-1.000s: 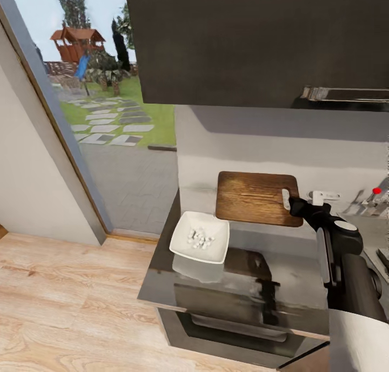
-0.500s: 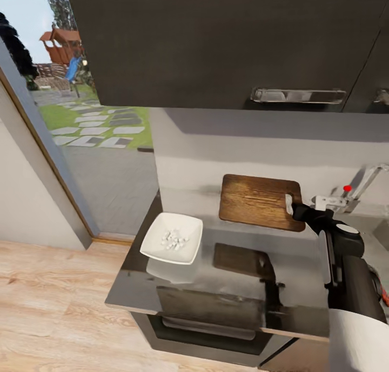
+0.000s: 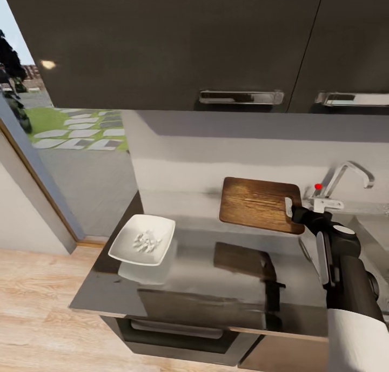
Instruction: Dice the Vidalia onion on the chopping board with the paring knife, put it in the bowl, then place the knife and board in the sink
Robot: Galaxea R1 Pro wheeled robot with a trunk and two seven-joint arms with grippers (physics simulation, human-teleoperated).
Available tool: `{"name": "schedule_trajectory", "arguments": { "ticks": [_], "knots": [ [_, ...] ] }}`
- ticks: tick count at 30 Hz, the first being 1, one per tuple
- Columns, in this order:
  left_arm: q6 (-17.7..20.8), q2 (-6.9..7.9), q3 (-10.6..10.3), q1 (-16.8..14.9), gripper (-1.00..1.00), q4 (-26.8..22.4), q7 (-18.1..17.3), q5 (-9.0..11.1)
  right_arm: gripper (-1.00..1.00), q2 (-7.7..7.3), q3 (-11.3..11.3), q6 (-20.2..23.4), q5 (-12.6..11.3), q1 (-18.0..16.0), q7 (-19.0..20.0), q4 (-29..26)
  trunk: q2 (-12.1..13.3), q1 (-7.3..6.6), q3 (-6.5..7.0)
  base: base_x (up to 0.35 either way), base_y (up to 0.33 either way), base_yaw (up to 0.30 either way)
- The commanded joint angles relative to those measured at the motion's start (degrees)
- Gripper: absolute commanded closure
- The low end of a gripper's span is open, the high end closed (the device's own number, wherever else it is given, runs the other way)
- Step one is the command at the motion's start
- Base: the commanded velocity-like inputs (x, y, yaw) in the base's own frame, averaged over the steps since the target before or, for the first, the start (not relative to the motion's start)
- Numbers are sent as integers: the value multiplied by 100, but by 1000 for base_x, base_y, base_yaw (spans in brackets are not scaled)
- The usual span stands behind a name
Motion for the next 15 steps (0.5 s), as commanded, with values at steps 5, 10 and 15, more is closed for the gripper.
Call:
{"name": "schedule_trajectory", "arguments": {
  "ticks": [5,10,15],
  "knots": [
    [-10,-8,29,2,-100,-10,-6,-61,100,3,1,25,38,-5,1,45,-12,4,-10,0,-276,0],
    [-10,-8,26,2,-100,-8,-7,-61,100,14,2,27,38,-5,-541,248,-12,4,-10,0,-273,0],
    [-10,-8,26,2,-100,-3,-6,-61,100,32,2,1,30,-5,-1323,635,-12,4,-10,0,-264,0]
  ]
}}
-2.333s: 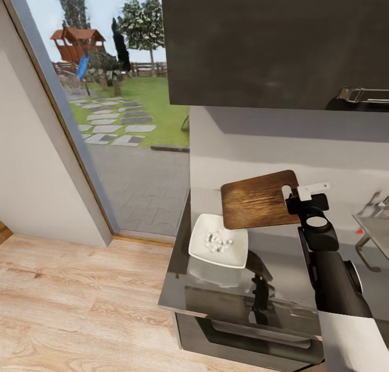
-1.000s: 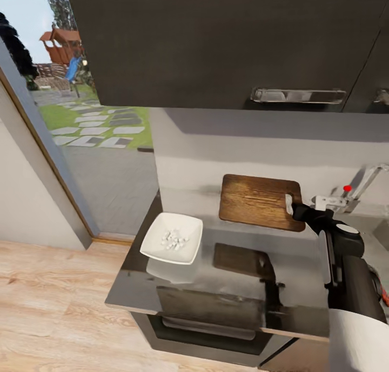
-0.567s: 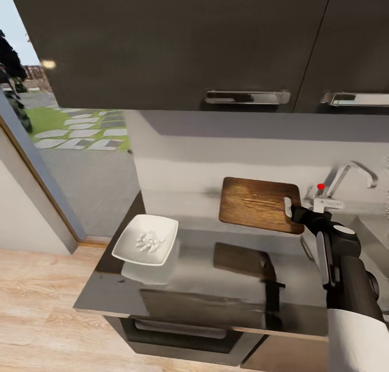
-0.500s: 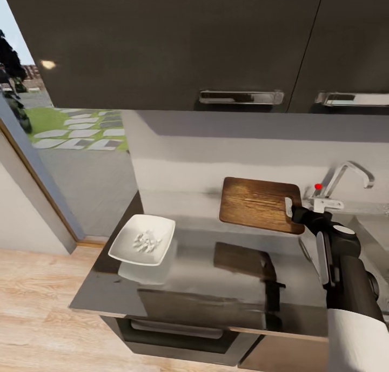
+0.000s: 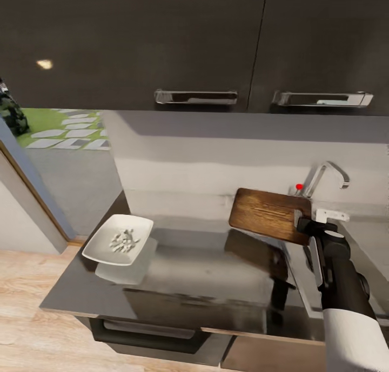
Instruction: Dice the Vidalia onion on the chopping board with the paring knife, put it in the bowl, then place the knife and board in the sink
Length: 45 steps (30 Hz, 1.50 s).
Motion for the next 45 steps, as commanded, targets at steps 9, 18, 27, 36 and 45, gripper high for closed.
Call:
{"name": "schedule_trajectory", "arguments": {
  "ticks": [9,18,27,36,45],
  "knots": [
    [-10,-8,41,2,-100,55,-11,-69,100,148,-12,6,18,-6,-619,135,-13,4,-9,-38,-252,0],
    [-10,-8,-211,2,-100,70,-3,-70,100,334,-24,-540,-1,-6,-1487,381,-13,4,-9,-163,-260,0],
    [-10,-8,-223,2,-100,63,-3,-70,100,712,-32,-1250,-1080,-6,-3231,640,-13,4,-9,-154,-230,0],
    [-14,-8,-223,2,-100,53,-3,-70,100,978,421,-2642,-3463,-19,-5795,1230,-13,4,-9,-3,-10,0],
    [-12,-8,-223,2,-100,61,-3,-70,100,1285,474,-2772,-4035,-24,-7156,416,-13,4,-9,3,-10,0]
  ]
}}
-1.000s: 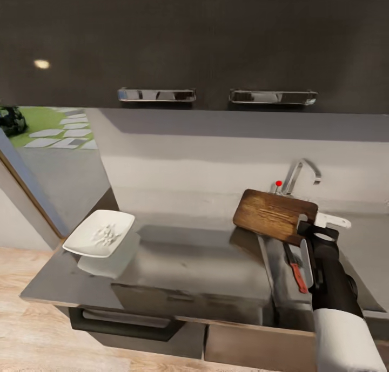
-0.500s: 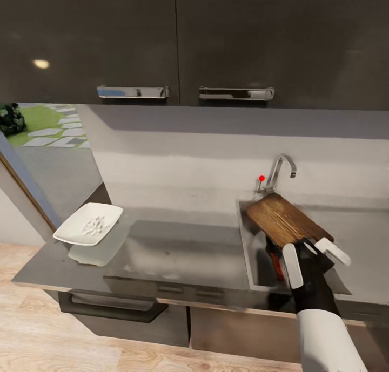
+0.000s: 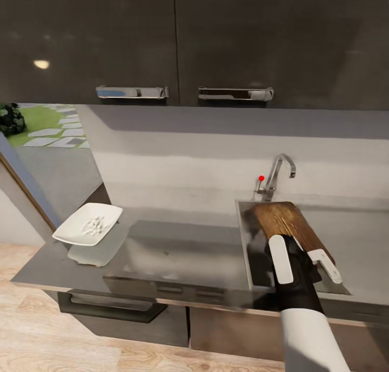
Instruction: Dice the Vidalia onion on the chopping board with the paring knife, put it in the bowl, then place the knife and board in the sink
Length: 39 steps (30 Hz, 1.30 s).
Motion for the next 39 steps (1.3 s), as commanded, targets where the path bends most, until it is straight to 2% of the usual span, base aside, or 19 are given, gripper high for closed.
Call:
{"name": "schedule_trajectory", "arguments": {
  "ticks": [1,7,16,26,39],
  "knots": [
    [-9,-5,28,2,-100,-11,-5,-57,100,4,-8,61,-64,-4,-87,-73,-11,4,-11,45,-72,0],
    [-6,-5,28,2,-100,-17,-5,-57,100,4,-10,-34,-228,-4,-312,-239,-11,4,-11,150,-153,0],
    [-6,-5,28,2,-100,-17,-5,-50,100,4,7,-74,-268,-4,-430,-235,-11,4,-68,122,-87,0],
    [-6,-5,28,2,-100,-17,-4,-48,100,4,17,-281,-324,-4,-430,-158,-11,4,-159,7,99,0],
    [-6,-5,28,2,-100,-17,-5,-48,100,4,9,-310,-313,-4,-430,-112,-11,4,-278,38,36,0]
  ]
}}
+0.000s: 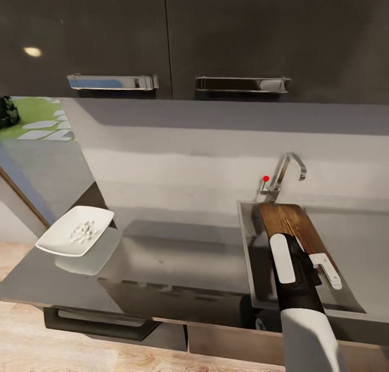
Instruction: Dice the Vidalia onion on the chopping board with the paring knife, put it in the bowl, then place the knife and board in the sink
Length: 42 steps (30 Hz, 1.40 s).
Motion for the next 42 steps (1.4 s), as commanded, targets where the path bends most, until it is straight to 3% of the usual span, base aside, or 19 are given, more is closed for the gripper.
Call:
{"name": "schedule_trajectory", "arguments": {
  "ticks": [1,9,20,25,27,42],
  "knots": [
    [-9,-5,28,2,-100,-10,-5,-57,100,4,-9,55,-10,-5,-23,6,-11,3,-19,16,3,0],
    [-9,-5,28,2,-100,-10,-5,-57,100,4,-15,55,-191,-5,19,189,-11,3,-92,122,65,0],
    [-9,-5,28,2,-100,-1,-5,-57,100,4,-61,46,-220,-5,38,461,-11,3,-193,11,5,0],
    [-9,-5,28,2,-100,-1,-5,-57,100,4,-472,49,-212,-5,267,478,-11,3,-238,0,0,0],
    [-9,-5,28,2,-100,-1,-5,-57,100,4,-532,53,-205,-5,396,489,-11,3,-257,0,0,0],
    [-9,-5,28,2,-100,-1,-5,-57,100,4,-560,46,-202,-5,474,617,-11,3,-394,0,0,0]
  ]
}}
